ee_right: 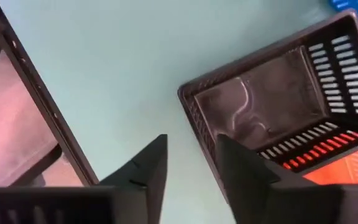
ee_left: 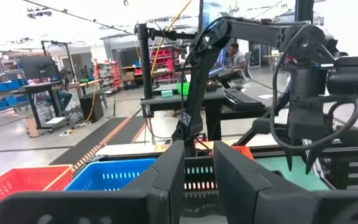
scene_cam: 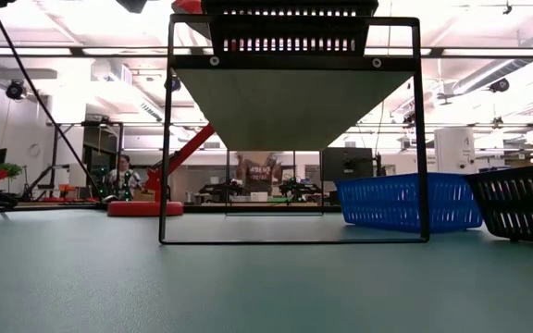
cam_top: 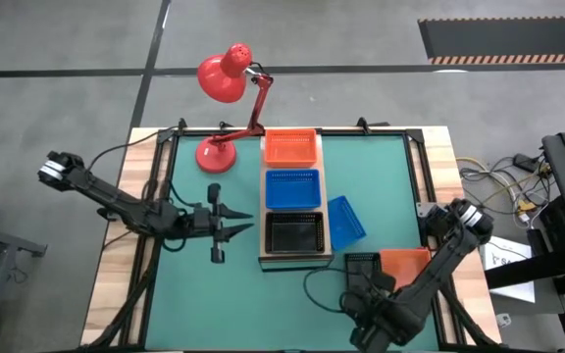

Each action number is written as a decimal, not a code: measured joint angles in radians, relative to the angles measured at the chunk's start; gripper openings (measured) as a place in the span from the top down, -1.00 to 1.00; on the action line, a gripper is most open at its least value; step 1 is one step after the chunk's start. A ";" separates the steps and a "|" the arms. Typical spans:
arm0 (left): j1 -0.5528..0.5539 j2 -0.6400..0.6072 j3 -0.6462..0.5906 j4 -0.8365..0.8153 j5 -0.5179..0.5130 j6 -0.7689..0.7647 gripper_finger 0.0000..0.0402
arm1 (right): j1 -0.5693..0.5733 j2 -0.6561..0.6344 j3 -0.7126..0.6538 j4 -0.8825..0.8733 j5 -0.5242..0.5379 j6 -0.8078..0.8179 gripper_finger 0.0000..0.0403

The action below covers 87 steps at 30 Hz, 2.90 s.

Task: Stack baskets on shelf by color
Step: Stack the black bin on top of the black bins on the shelf

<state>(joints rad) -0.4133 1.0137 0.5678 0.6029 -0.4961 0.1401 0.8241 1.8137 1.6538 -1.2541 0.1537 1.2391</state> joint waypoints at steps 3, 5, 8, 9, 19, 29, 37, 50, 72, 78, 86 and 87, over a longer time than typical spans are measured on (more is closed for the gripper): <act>0.000 -0.003 0.000 0.001 0.000 -0.003 0.65 | -0.018 0.002 0.007 0.001 0.016 -0.013 0.22; 0.000 -0.003 0.000 0.001 0.000 -0.003 0.65 | -0.028 0.002 0.007 0.000 0.034 -0.007 0.14; 0.000 -0.003 0.002 0.001 0.000 -0.003 0.65 | -0.041 -0.001 0.006 -0.005 0.032 0.052 0.06; 0.000 -0.003 0.003 0.001 -0.001 -0.003 0.65 | -0.047 -0.002 0.009 -0.007 0.029 0.079 0.04; -0.001 -0.045 -0.002 -0.020 -0.003 -0.003 0.65 | -0.108 -0.001 0.040 0.002 0.022 0.221 0.04; -0.014 -0.046 -0.004 -0.019 -0.003 -0.003 0.65 | -0.120 0.002 0.041 0.005 0.022 0.342 0.04; -0.014 -0.046 -0.005 -0.019 -0.003 -0.002 0.65 | -0.120 0.035 0.024 -0.002 -0.009 0.392 0.04; -0.014 -0.046 -0.005 -0.019 0.000 -0.002 0.65 | -0.138 0.167 0.023 -0.001 -0.055 0.327 0.04; -0.014 -0.046 -0.005 -0.014 0.000 -0.003 0.65 | -0.142 0.192 0.011 -0.002 -0.004 0.312 0.93; -0.015 -0.046 -0.006 -0.012 0.001 -0.005 0.65 | -0.135 0.149 0.026 -0.023 -0.033 0.269 0.94; -0.021 -0.046 -0.006 -0.012 0.005 -0.012 0.65 | -0.118 0.023 0.054 -0.082 -0.071 0.200 0.94; -0.023 -0.046 -0.006 -0.012 0.007 -0.013 0.65 | -0.116 0.007 0.064 -0.115 -0.081 0.192 0.94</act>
<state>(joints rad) -0.4366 0.9680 0.5617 0.5911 -0.4893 0.1276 0.7085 1.8211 1.7182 -1.3691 0.0730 1.4311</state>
